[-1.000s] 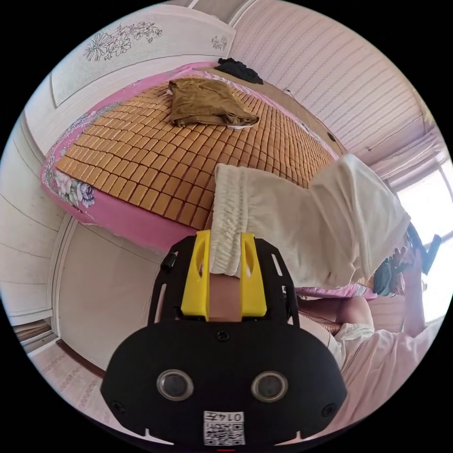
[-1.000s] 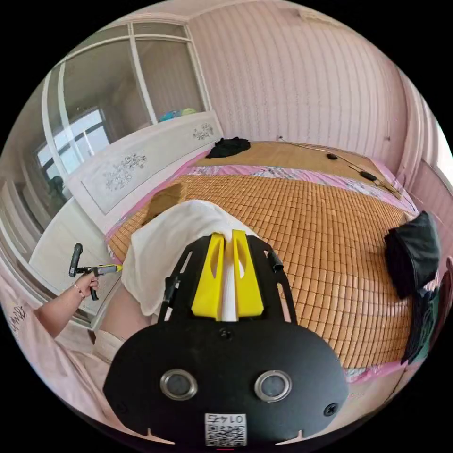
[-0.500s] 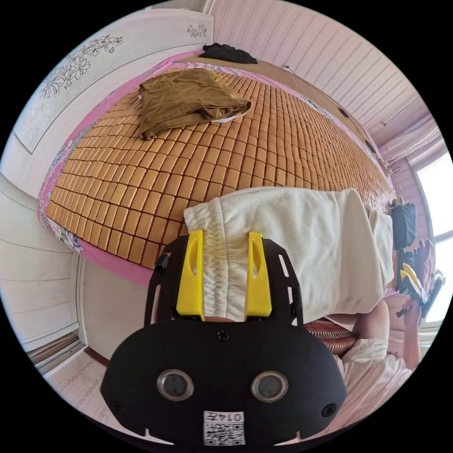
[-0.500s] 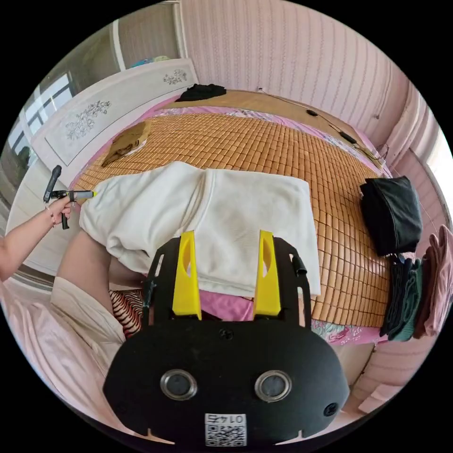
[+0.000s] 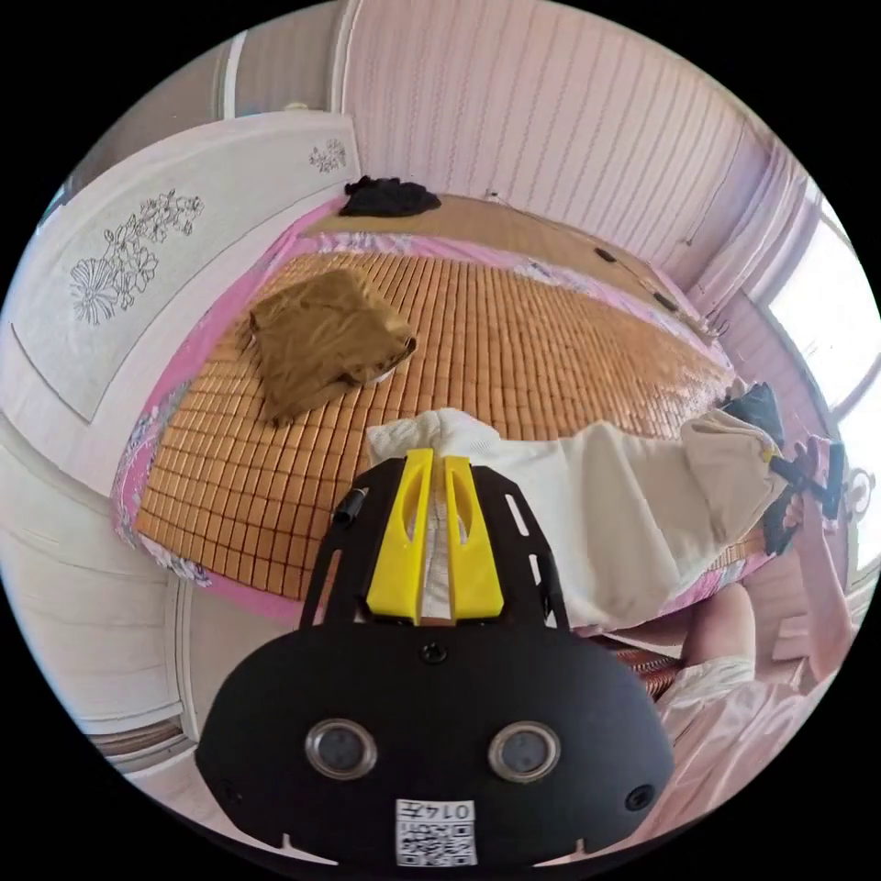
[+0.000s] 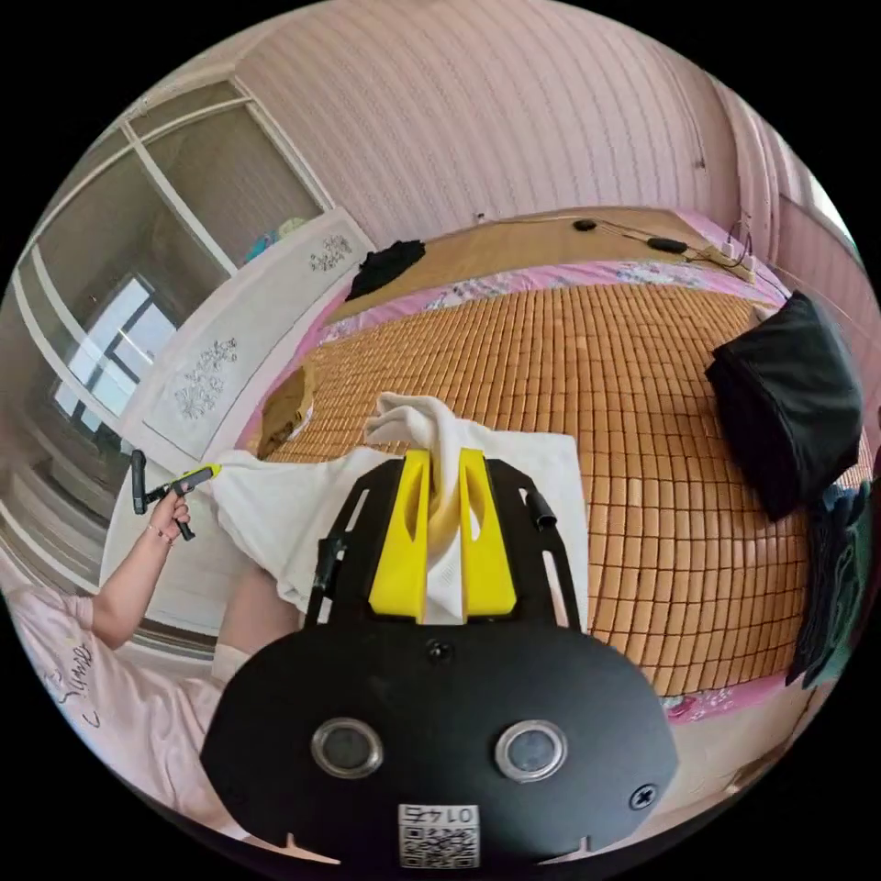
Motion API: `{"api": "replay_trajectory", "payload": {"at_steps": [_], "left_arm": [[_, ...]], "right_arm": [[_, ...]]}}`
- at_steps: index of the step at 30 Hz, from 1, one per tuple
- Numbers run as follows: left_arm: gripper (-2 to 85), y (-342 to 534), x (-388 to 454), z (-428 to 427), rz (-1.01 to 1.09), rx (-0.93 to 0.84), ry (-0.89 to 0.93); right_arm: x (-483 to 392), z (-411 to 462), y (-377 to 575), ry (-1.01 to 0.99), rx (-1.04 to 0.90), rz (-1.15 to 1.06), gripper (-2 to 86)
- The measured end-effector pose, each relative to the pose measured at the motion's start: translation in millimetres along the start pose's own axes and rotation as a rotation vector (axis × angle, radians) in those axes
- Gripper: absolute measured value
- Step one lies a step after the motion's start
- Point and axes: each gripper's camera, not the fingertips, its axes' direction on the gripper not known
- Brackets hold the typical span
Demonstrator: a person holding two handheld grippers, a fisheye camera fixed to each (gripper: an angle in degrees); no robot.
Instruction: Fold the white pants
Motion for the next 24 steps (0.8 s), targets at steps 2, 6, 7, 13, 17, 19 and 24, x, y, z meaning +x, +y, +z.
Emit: {"api": "replay_trajectory", "payload": {"at_steps": [2,6,7,13,17,19,24], "left_arm": [[-0.2,-25,3,-53,0.004,0.180,0.090],[0.5,-25,-18,-124,0.013,0.417,0.137],[1.1,-14,-33,-137,-0.010,0.462,0.139],[6.0,85,-106,-97,-0.161,0.292,0.004],[6.5,158,-153,-34,-0.477,0.025,0.043],[6.6,175,-162,-32,-0.570,0.066,0.119],[7.7,141,-159,-34,-0.492,0.064,0.107]], "right_arm": [[41,-101,-7,0.026,0.281,0.086,5.5],[91,-208,27,0.032,0.510,0.086,5.7],[105,-231,47,0.050,0.549,0.096,6.0],[180,-255,190,0.217,0.519,0.418,6.9],[204,-233,260,0.218,0.387,0.695,6.5],[197,-224,253,0.256,0.311,0.659,6.9],[188,-196,181,0.238,0.133,0.481,9.6]]}}
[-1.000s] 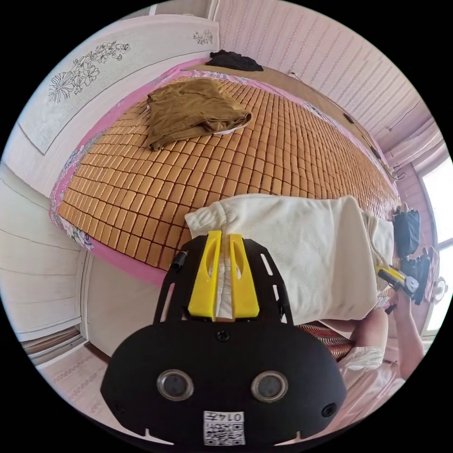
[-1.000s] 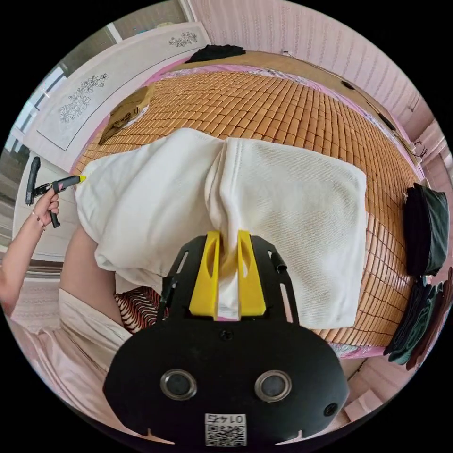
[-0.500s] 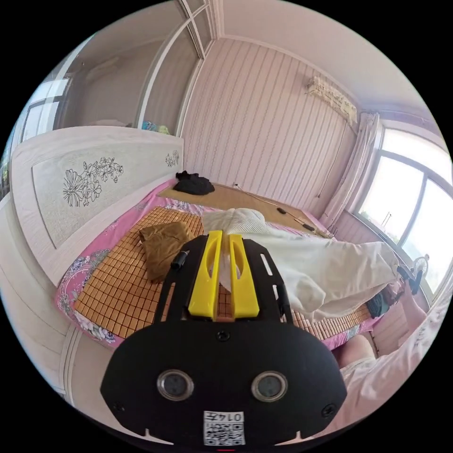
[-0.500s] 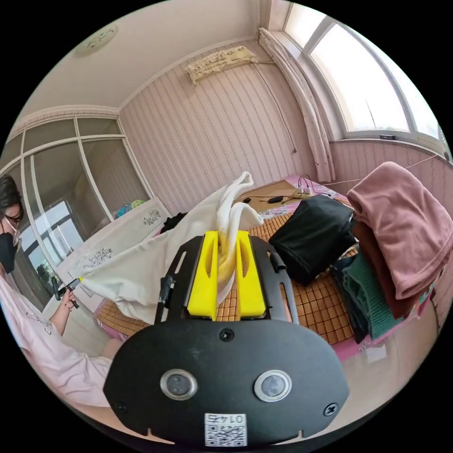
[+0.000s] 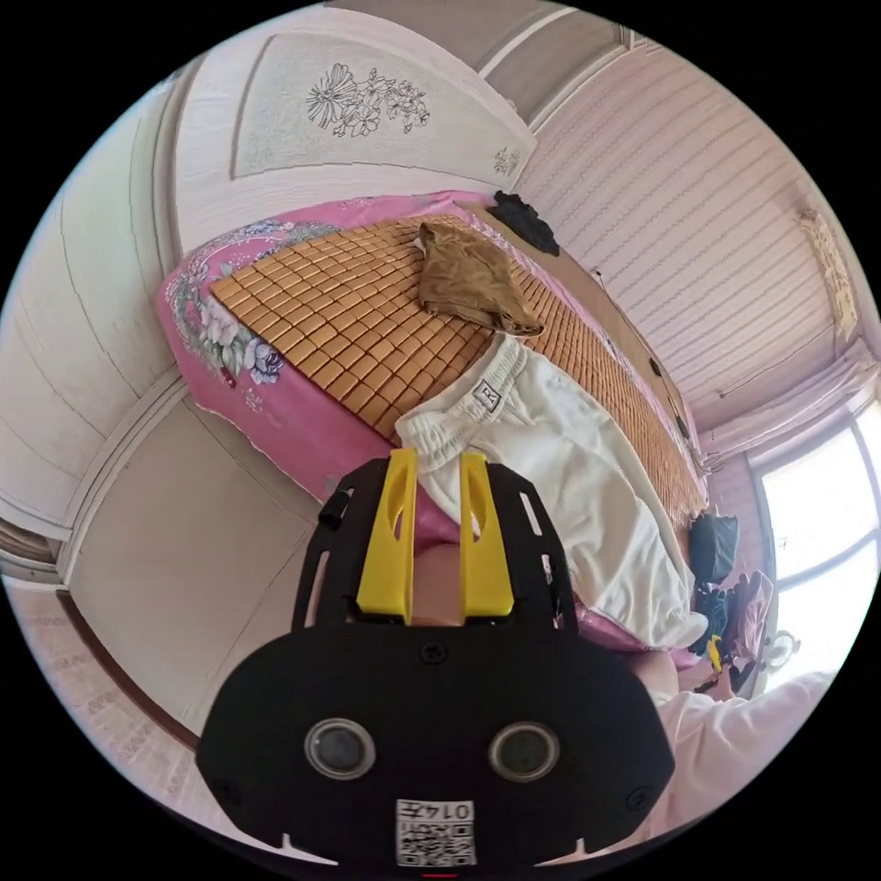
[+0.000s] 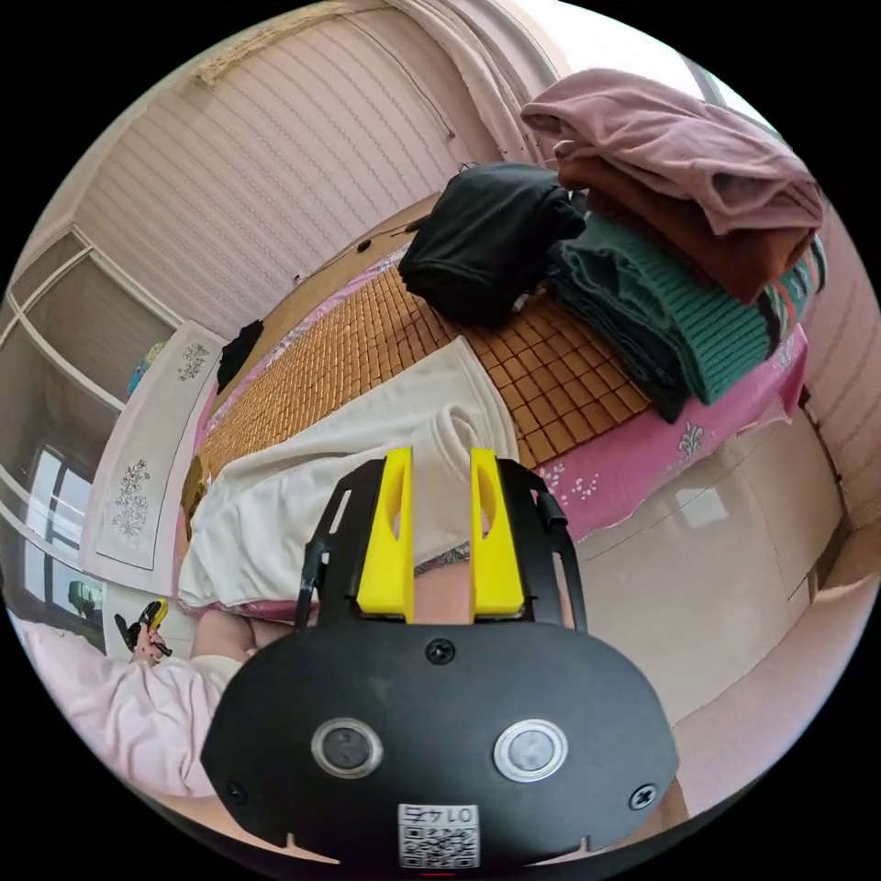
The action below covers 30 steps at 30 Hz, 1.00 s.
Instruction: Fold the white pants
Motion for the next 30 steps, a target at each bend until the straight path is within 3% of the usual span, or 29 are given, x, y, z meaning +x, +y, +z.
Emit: {"api": "replay_trajectory", "payload": {"at_steps": [8,16,21,25,30], "left_arm": [[8.8,-97,88,58,0.223,-0.018,-0.024],[12.0,-161,146,169,0.301,-0.143,-0.163],[13.0,-176,159,232,0.288,-0.270,-0.262],[11.8,-182,166,257,0.247,-0.291,-0.236],[3.7,-182,175,263,0.325,-0.291,-0.186]], "right_arm": [[-100,78,-75,0.221,-0.107,-0.296,13.6],[-119,143,-125,0.446,-0.166,-0.345,14.3],[-110,185,-137,0.570,-0.311,-0.275,8.7],[-133,191,-133,0.631,-0.309,-0.392,3.3],[-158,144,-148,0.574,-0.114,-0.475,1.1]]}}
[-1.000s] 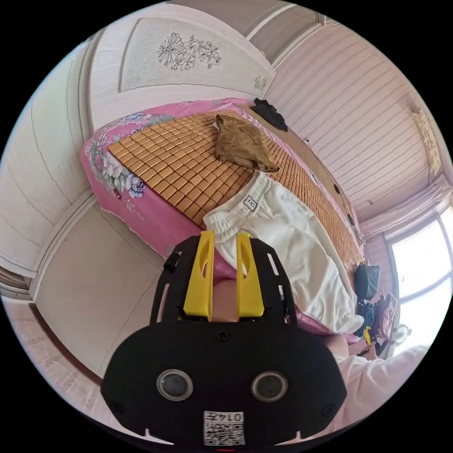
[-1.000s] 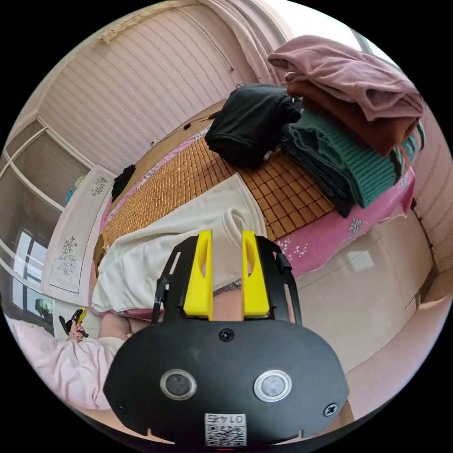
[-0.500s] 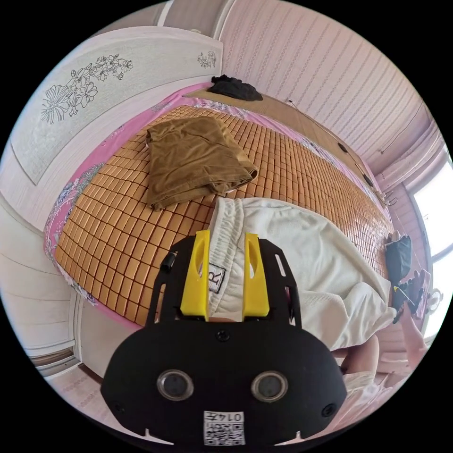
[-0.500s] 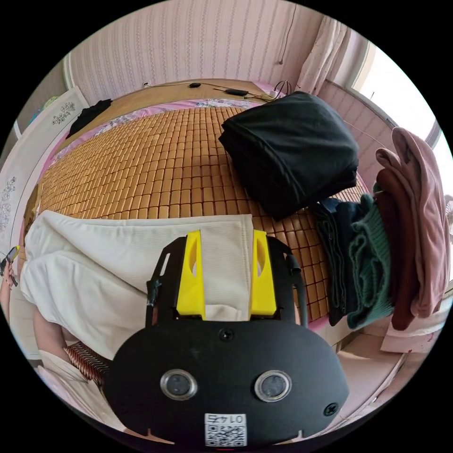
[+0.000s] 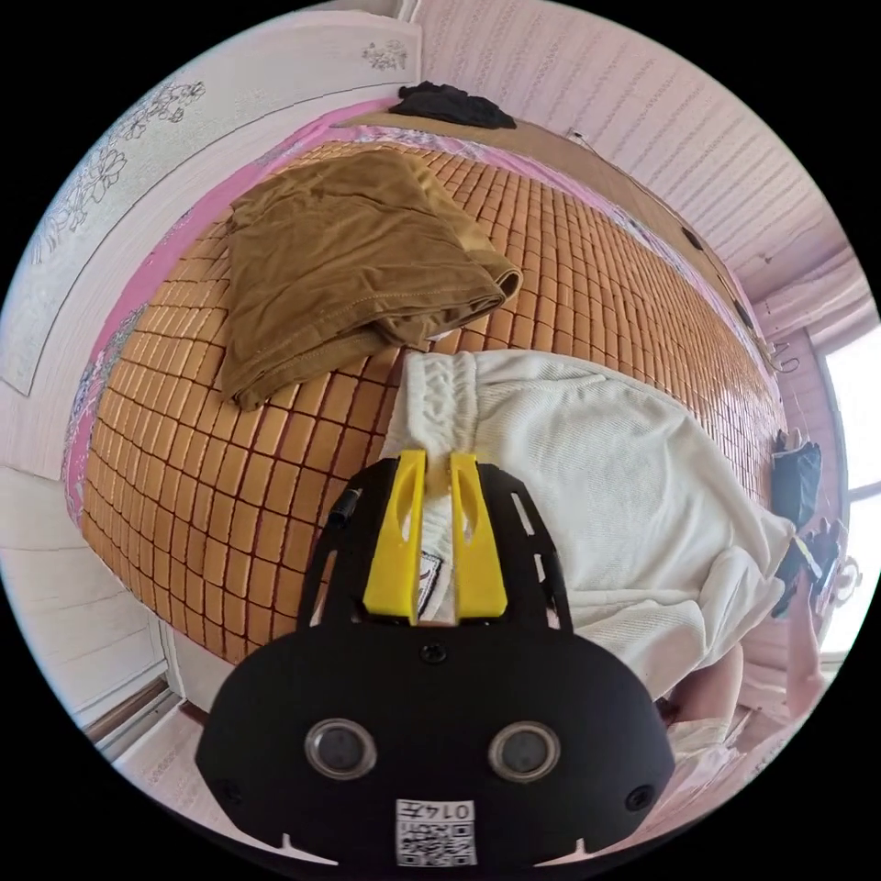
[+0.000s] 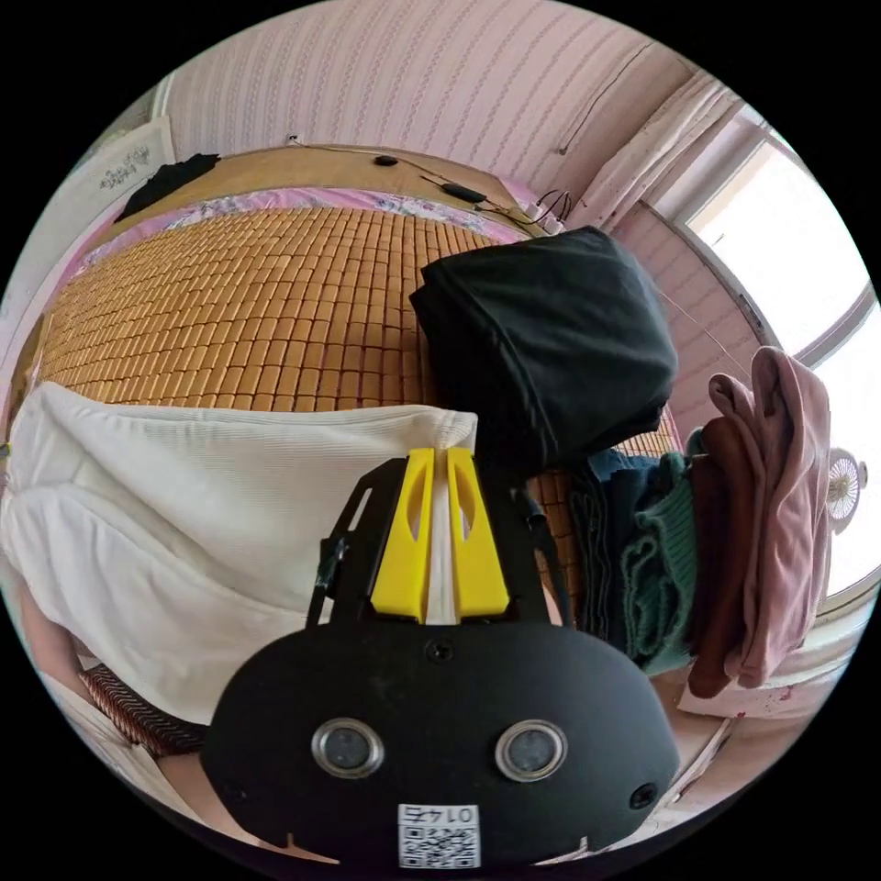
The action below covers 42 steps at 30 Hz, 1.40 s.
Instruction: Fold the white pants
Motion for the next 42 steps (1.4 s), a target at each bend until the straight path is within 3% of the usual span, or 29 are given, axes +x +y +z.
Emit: {"api": "replay_trajectory", "payload": {"at_steps": [4,12,21,24,29,36,42], "left_arm": [[-0.1,-5,27,8,0.111,0.002,-0.089],[-1.0,-6,60,18,0.195,0.063,-0.215],[-0.7,-22,65,19,0.164,0.101,-0.269],[1.0,-27,60,40,0.140,0.037,-0.305],[3.8,-27,47,43,0.046,-0.002,-0.202],[5.2,49,63,7,0.179,0.046,0.013],[4.6,121,112,40,0.221,-0.015,0.165]], "right_arm": [[24,-38,-27,-0.045,0.105,0.037,0.6],[20,-38,-54,-0.018,0.083,0.049,0.4],[40,-23,-86,-0.149,0.059,0.145,2.4],[43,-9,-87,-0.211,0.053,0.178,4.6],[65,-9,-20,-0.213,0.029,0.182,7.7],[100,-15,147,-0.188,-0.157,0.289,12.9],[129,17,226,-0.507,-0.248,0.540,8.8]]}}
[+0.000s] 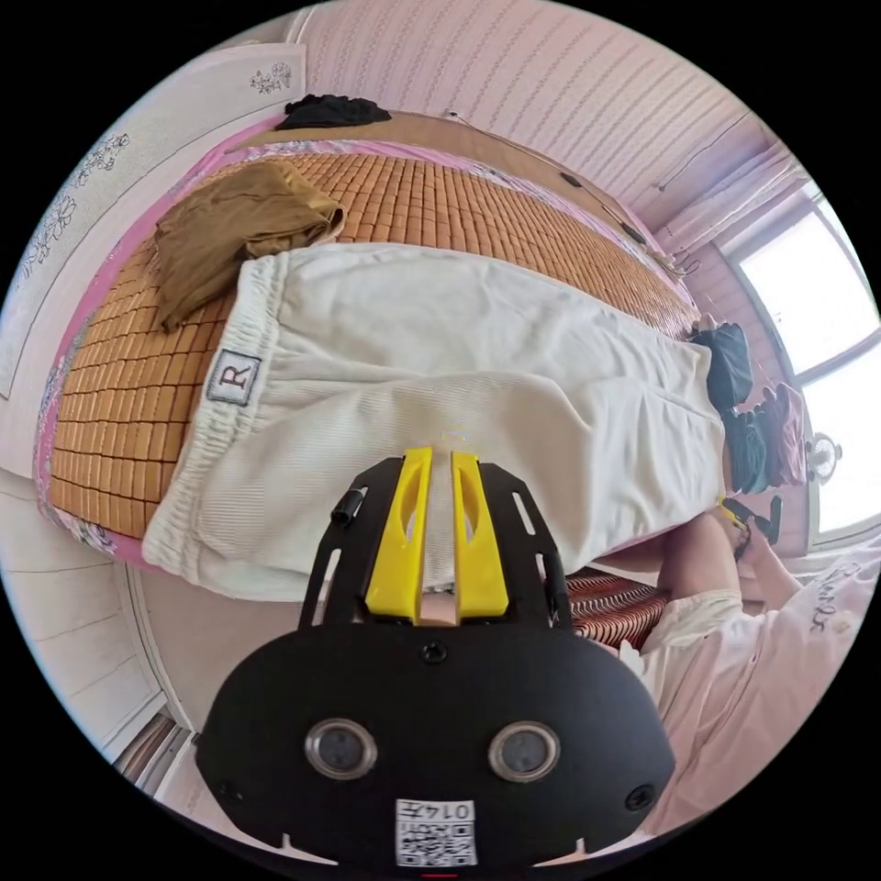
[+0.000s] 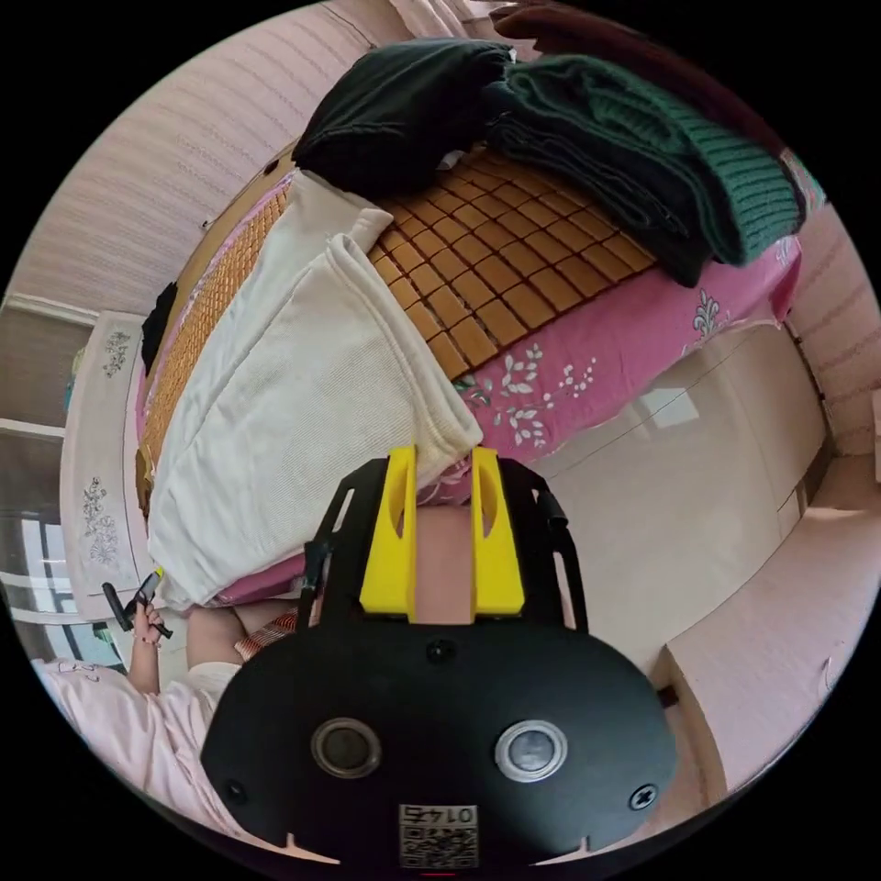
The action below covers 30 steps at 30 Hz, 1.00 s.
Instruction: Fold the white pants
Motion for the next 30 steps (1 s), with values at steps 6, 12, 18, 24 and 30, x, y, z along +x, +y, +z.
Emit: {"api": "replay_trajectory", "payload": {"at_steps": [6,12,18,24,30], "left_arm": [[4.5,4,15,33,0.049,-0.058,-0.071],[4.8,13,25,40,0.071,-0.068,-0.075],[4.9,31,33,57,0.090,-0.103,-0.075],[5.3,28,89,47,0.341,-0.036,-0.039],[7.5,16,197,73,0.732,-0.005,0.048]], "right_arm": [[-12,-73,4,-0.099,0.133,-0.161,3.9],[9,-119,44,-0.011,0.133,-0.205,4.2],[18,-66,25,0.170,0.067,-0.150,5.9],[-29,-27,-25,0.290,0.176,-0.374,10.4],[-16,7,-38,0.265,0.069,-0.368,3.5]]}}
